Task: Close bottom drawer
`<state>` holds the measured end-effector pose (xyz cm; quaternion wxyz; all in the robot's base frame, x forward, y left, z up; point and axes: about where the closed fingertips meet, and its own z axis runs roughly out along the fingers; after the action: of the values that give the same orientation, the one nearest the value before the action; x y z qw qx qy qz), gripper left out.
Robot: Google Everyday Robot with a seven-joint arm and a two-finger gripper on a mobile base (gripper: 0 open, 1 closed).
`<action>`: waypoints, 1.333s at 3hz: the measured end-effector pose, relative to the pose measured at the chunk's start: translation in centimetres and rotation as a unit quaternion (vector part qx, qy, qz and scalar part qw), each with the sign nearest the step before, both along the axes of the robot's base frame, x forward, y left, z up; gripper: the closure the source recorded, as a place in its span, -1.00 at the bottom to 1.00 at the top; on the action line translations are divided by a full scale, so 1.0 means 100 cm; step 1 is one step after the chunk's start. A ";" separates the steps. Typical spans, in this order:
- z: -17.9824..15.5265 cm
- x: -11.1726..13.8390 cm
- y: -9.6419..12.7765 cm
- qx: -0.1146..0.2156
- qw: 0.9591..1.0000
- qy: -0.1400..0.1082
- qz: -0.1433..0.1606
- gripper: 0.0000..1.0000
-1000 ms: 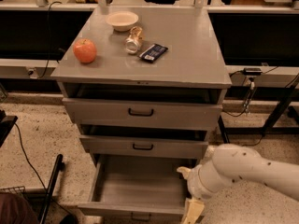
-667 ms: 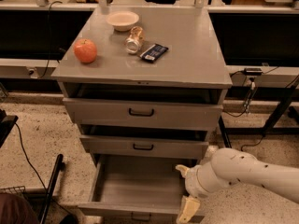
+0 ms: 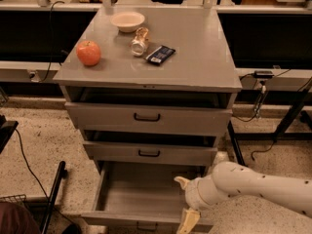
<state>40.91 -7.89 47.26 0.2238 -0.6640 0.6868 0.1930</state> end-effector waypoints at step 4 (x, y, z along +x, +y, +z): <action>-0.199 0.018 0.051 0.049 0.998 0.043 0.000 -1.00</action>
Offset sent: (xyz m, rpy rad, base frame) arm 0.0162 0.0628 -0.1658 0.1575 0.0174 0.0438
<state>42.74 -2.83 27.35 0.2265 -0.6432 0.6858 0.2543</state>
